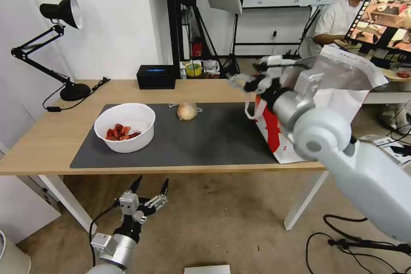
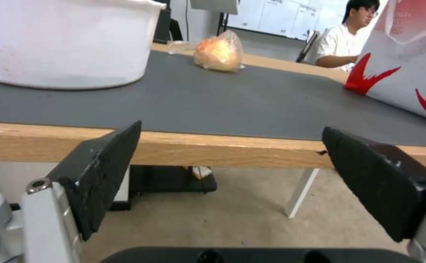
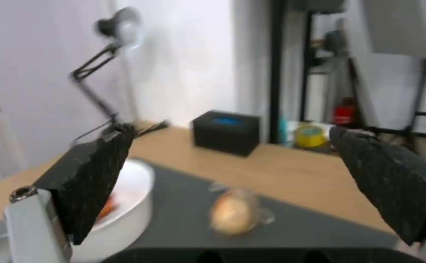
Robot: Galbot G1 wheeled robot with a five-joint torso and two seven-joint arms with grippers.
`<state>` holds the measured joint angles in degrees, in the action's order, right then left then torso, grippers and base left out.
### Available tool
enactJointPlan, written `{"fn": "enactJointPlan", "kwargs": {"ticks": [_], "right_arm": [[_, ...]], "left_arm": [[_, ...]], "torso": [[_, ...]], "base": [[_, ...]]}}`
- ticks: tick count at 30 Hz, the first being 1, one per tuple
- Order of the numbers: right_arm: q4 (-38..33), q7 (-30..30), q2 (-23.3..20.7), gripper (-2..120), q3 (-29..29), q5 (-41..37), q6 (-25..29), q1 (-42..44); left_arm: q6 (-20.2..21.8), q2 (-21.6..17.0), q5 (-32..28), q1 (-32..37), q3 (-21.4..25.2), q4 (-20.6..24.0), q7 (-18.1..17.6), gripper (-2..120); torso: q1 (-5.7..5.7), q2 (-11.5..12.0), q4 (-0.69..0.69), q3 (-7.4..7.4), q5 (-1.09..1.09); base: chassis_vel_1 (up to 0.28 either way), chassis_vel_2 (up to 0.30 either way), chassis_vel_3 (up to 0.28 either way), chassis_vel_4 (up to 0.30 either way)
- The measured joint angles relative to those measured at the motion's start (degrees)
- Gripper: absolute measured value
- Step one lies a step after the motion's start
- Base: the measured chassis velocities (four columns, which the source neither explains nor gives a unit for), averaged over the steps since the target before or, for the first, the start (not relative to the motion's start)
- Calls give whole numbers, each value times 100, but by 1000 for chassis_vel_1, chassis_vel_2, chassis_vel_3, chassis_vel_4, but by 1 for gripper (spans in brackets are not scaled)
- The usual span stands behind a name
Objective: Pick up the trash from the table and place it into the takeout bag.
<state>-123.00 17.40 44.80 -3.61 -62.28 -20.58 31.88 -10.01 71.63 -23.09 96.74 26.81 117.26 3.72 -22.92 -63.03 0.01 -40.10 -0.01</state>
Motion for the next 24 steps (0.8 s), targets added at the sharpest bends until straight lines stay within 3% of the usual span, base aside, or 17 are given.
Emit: {"fn": "enactJointPlan", "kwargs": {"ticks": [10, 12, 16, 24], "right_arm": [[-479, -862, -312, 100, 564, 1057, 667, 2213], [-486, -879, -286, 100, 643, 1231, 778, 2464], [-516, -915, -24, 100, 1007, 2109, 1392, 3887], [-350, -932, 303, 100, 1223, 2862, 2115, 5000]], "left_arm": [[-27, 49, 14, -13, -25, 2, 9, 100], [-31, 56, 16, -9, -25, 6, 9, 100], [-84, 60, 19, 41, 16, 15, 16, 100], [-110, 86, 44, 80, 2, 15, 30, 100]], "torso": [[0, 0, -1, 0, 0], [0, 0, -1, 0, 0], [1, -1, -2, 0, 1], [0, 0, -1, 0, 0]], "base": [[0, 0, 0, 0], [0, 0, 0, 0], [0, 0, 0, 0], [0, 0, 0, 0]]}}
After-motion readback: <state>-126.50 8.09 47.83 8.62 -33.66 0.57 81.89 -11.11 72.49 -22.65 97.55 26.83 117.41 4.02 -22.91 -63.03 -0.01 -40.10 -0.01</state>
